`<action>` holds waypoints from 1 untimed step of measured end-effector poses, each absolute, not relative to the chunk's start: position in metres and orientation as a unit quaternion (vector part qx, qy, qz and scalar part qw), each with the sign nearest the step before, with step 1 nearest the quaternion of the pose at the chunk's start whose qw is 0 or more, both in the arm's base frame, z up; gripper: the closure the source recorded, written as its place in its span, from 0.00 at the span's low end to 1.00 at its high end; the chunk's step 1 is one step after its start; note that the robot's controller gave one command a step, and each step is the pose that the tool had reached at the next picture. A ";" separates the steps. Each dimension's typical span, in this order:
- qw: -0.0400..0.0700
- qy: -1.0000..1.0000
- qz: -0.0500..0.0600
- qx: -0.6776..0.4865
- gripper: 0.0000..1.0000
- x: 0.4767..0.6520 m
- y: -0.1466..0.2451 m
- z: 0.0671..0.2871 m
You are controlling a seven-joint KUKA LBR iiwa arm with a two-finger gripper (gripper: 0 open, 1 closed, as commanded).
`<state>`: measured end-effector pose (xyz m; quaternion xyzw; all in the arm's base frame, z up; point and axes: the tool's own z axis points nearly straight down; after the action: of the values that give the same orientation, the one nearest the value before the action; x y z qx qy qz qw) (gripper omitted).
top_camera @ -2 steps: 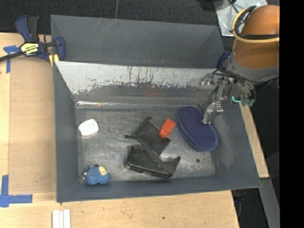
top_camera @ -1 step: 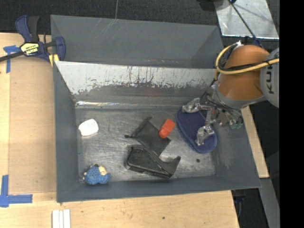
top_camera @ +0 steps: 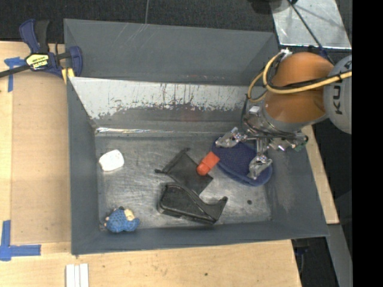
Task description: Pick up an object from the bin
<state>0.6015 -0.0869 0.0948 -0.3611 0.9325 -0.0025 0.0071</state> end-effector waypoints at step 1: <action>0.009 0.828 -0.008 -0.561 0.00 0.597 -0.063 0.092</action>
Offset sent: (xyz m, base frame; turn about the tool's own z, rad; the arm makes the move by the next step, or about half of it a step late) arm -0.0127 0.0257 -0.0128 -0.4552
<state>0.5965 -0.0632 0.0917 -0.5611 0.8276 -0.0081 0.0085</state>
